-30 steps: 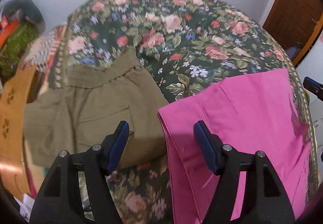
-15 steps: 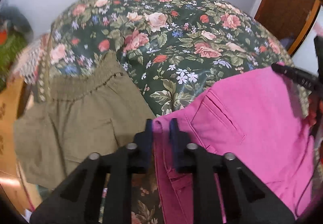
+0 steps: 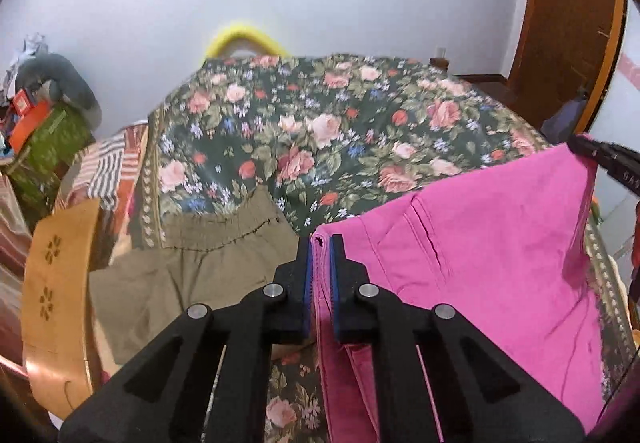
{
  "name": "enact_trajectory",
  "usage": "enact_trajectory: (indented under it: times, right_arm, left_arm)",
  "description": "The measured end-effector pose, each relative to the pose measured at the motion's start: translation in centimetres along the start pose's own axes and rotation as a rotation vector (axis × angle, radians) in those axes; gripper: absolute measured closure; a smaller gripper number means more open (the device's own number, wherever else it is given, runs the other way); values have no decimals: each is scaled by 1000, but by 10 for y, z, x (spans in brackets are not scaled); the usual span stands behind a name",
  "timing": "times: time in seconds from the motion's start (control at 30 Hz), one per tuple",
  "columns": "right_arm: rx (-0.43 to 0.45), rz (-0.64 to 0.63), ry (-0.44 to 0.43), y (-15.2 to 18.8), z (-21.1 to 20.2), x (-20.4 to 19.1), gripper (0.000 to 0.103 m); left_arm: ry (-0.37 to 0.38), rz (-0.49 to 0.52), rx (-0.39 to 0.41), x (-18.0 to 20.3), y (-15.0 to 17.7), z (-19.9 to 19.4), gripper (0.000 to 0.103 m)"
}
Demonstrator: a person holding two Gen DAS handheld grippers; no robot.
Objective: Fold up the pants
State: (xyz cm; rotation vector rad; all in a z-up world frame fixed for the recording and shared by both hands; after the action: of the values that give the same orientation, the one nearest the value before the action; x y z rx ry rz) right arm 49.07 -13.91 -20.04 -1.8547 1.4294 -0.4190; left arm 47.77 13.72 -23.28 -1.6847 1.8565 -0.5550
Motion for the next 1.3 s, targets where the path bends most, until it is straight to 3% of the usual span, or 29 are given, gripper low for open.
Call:
enact_trajectory:
  times: [0.2, 0.37, 0.6, 1.0, 1.17, 1.3]
  right_arm:
    - [34, -2, -49, 6, -58, -14, 100]
    - [9, -10, -78, 46, -95, -23, 100]
    - [-6, -13, -111, 106, -144, -41, 100]
    - [-142, 19, -99, 216, -163, -50, 100]
    - [-211, 7, -55, 254, -160, -45, 100]
    - [-255, 19, -16, 272, -157, -37, 99]
  left_arm:
    - [9, 36, 50, 8, 14, -45, 96]
    - [22, 21, 108, 14, 39, -85, 96]
    - [-23, 115, 128, 36, 88, -120, 96]
    - [19, 213, 21, 71, 200, -139, 96]
    - [53, 190, -89, 76, 244, -128, 96]
    - [35, 149, -102, 67, 256, -133, 96]
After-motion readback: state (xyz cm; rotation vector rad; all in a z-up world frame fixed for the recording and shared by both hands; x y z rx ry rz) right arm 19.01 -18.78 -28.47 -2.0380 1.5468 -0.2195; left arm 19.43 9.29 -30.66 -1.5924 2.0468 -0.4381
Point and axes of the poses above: each gripper's, at about its wrist camera, not at the fingertips, and z roughly the way its jaws point, x to its right, y to its underside, the point moved 9 cm from there along z, roughly the way its jaws point, and after that the axes turned 7 degrees about z, right-handed, at the moved point
